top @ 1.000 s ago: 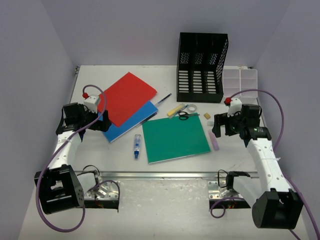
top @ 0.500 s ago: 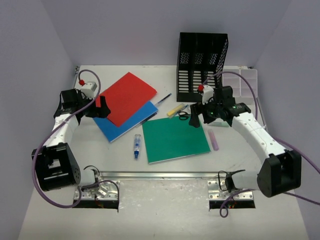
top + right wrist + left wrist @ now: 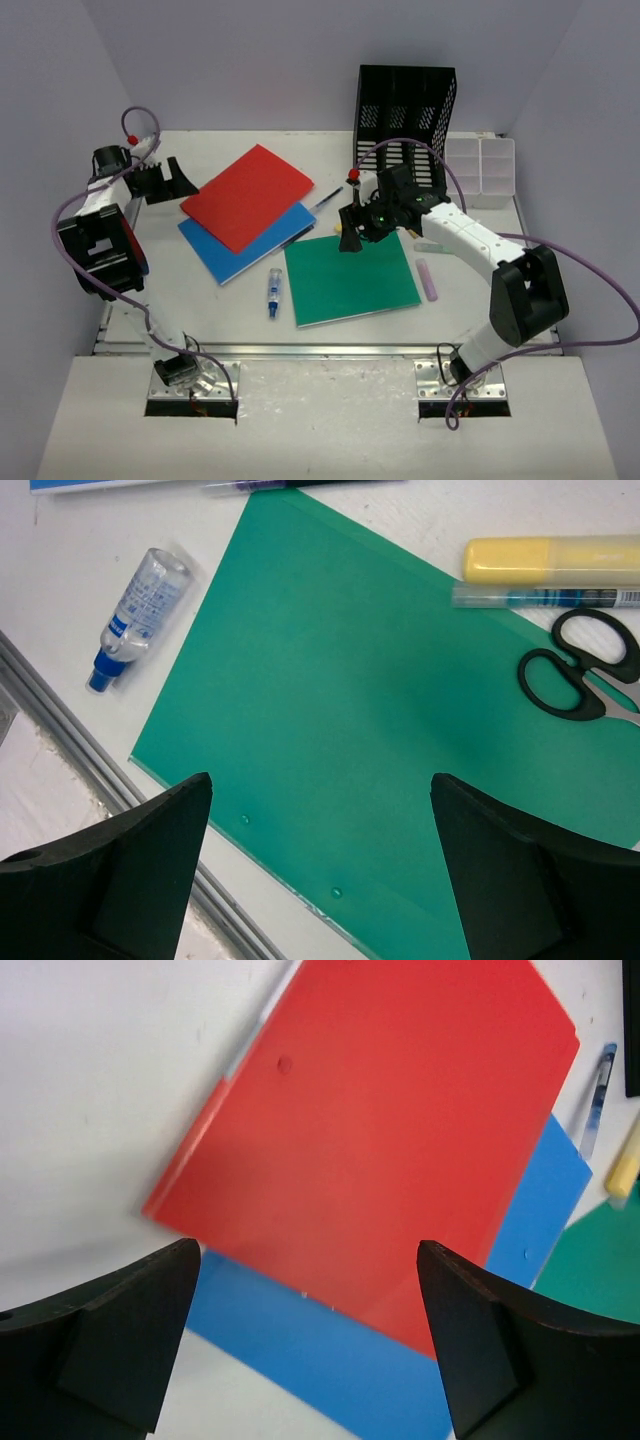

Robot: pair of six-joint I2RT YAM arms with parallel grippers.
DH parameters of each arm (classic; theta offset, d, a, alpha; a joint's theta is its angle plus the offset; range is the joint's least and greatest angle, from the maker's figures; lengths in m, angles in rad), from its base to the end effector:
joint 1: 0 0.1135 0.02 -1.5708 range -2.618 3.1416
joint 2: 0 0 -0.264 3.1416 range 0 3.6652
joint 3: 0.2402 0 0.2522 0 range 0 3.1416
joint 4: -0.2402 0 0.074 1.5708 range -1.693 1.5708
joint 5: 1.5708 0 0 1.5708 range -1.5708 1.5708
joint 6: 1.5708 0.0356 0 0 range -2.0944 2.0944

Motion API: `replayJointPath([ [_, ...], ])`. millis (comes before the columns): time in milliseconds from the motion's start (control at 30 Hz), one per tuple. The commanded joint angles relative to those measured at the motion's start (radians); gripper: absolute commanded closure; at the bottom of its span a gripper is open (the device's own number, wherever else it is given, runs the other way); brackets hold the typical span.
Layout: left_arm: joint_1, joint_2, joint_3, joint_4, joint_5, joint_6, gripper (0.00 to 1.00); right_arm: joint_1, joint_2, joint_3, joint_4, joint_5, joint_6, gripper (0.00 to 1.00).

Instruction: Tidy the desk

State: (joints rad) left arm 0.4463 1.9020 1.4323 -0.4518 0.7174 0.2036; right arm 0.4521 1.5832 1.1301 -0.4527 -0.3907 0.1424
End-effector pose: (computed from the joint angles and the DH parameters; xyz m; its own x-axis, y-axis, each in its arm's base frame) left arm 0.3821 0.1569 0.2255 -0.6969 -0.1646 -0.6980 0.1779 0.9032 -0.3906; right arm 0.2961 0.1589 0.2401 -0.7880 -0.2368 -0.5683 -0.5086 0.7705 0.3842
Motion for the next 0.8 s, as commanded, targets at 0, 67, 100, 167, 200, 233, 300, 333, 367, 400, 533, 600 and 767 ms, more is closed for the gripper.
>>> replayJointPath([
  [0, 0.075, -0.039, -0.212, 0.166, 0.202, -0.220, 0.17, 0.002, 0.000, 0.024, 0.073, -0.017, 0.026, 0.10],
  [67, 0.088, -0.079, -0.302, 0.329, 0.230, -0.290, 0.19, 0.003, 0.002, 0.018, 0.077, -0.023, 0.029, 0.11],
  [100, 0.091, -0.092, -0.351, 0.400, 0.243, -0.330, 0.21, 0.004, 0.003, 0.016, 0.078, -0.028, 0.030, 0.11],
  [167, 0.092, -0.103, -0.417, 0.511, 0.252, -0.410, 0.22, 0.004, 0.005, 0.016, 0.081, -0.033, 0.035, 0.11],
  [200, 0.092, -0.104, -0.437, 0.560, 0.255, -0.440, 0.23, 0.004, 0.005, 0.016, 0.083, -0.034, 0.036, 0.11],
  [233, 0.093, -0.104, -0.461, 0.642, 0.258, -0.483, 0.24, 0.004, 0.005, 0.017, 0.085, -0.037, 0.038, 0.11],
  [300, 0.096, -0.098, -0.502, 0.732, 0.252, -0.562, 0.24, 0.006, 0.007, 0.021, 0.085, -0.040, 0.040, 0.11],
  [333, 0.098, -0.093, -0.521, 0.809, 0.248, -0.604, 0.24, 0.006, 0.010, 0.022, 0.084, -0.040, 0.039, 0.11],
  [367, 0.101, -0.088, -0.531, 0.841, 0.245, -0.630, 0.24, 0.006, 0.011, 0.022, 0.083, -0.040, 0.039, 0.11],
  [400, 0.104, -0.076, -0.540, 0.874, 0.242, -0.664, 0.24, 0.006, 0.014, 0.023, 0.083, -0.040, 0.039, 0.11],
  [533, 0.114, -0.025, -0.565, 0.972, 0.230, -0.737, 0.25, 0.005, 0.026, 0.027, 0.081, -0.040, 0.039, 0.11],
  [600, 0.119, -0.003, -0.577, 1.003, 0.222, -0.761, 0.26, 0.005, 0.032, 0.025, 0.087, -0.040, 0.041, 0.11],
  [767, 0.135, 0.044, -0.575, 1.041, 0.216, -0.786, 0.27, 0.006, 0.044, 0.037, 0.107, -0.044, 0.048, 0.11],
])
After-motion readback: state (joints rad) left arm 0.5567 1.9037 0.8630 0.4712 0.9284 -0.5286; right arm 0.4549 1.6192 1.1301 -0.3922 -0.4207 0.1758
